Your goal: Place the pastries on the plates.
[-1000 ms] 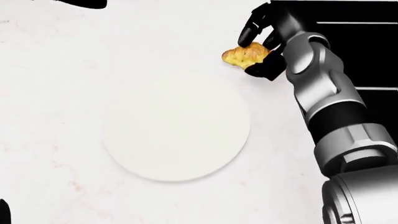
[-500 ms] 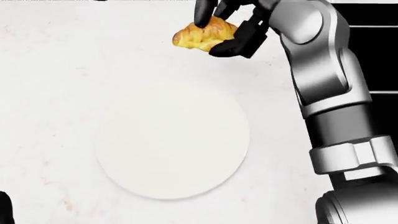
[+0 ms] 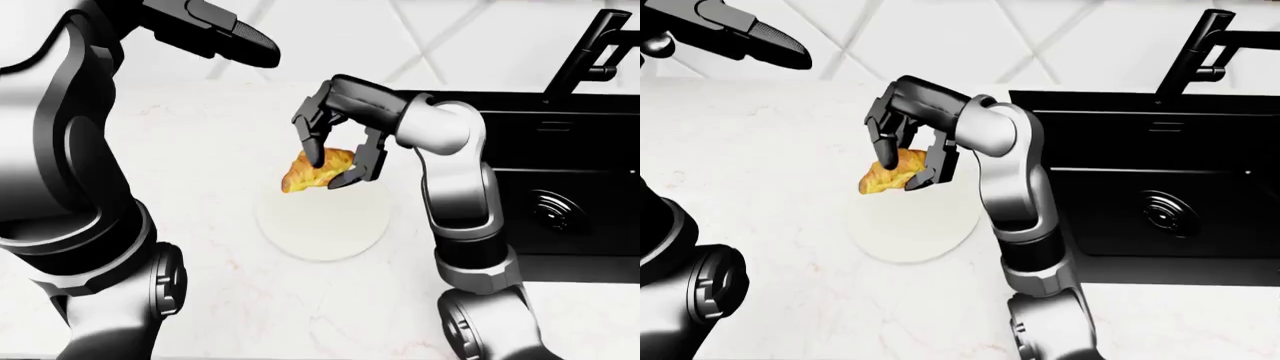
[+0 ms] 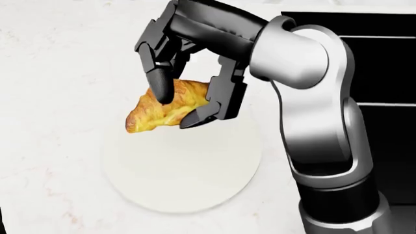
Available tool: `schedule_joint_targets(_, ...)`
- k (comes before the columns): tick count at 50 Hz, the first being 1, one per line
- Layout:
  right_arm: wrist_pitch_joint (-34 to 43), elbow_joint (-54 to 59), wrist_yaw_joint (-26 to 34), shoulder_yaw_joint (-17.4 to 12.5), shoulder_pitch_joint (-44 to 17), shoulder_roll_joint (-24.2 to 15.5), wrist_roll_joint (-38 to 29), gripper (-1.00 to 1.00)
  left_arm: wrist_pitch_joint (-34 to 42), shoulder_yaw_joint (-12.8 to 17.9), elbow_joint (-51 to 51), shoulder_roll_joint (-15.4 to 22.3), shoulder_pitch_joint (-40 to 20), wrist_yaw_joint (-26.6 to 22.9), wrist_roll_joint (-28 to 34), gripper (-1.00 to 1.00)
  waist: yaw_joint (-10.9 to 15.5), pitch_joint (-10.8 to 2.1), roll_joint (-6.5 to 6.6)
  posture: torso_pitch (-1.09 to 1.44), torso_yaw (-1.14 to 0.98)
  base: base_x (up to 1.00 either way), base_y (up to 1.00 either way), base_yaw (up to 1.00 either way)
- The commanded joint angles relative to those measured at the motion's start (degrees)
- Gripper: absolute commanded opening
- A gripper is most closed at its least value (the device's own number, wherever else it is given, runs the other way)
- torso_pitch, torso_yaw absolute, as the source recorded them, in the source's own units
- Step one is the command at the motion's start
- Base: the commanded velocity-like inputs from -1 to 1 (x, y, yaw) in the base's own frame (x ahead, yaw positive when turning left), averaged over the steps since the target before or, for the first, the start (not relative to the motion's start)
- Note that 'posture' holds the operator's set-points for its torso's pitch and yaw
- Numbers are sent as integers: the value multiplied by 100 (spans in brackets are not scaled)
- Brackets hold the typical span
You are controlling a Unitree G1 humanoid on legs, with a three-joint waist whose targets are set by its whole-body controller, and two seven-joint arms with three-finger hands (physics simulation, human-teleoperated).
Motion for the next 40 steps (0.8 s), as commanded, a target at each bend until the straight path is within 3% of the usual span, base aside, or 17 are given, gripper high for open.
schedule_joint_targets(1,-26,-211,70,-89,94,95,-59,-52,-135,66,-49,59,-201,51,21,100,-9,-95,85,0,0,0,0,0)
schedule_joint_targets(7,-90,-285,235,-22,260,219,-188,-43,-133,88,8,113,-272,61,-21,100,-17,-136,53,0,0,0,0,0)
schedule_joint_targets(11,-131,-317,341,-17,314,259,-239,-18,-126,78,13,126,-298,68,-41,100,-26,-146,28,0,0,0,0,0)
schedule_joint_targets(21,-83,-539,637,-28,461,257,-319,15,-120,60,-3,116,-310,89,-37,100,-15,-151,6,0,0,0,0,0)
schedule_joint_targets(33,423,-922,980,-95,139,238,-296,20,-150,43,48,91,-338,111,-35,100,-17,-122,15,0,0,0,0,0)
schedule_joint_targets(40,883,-1331,1339,-204,-168,36,-301,19,-70,28,0,88,-387,101,-22,100,-21,-56,65,0,0,0,0,0)
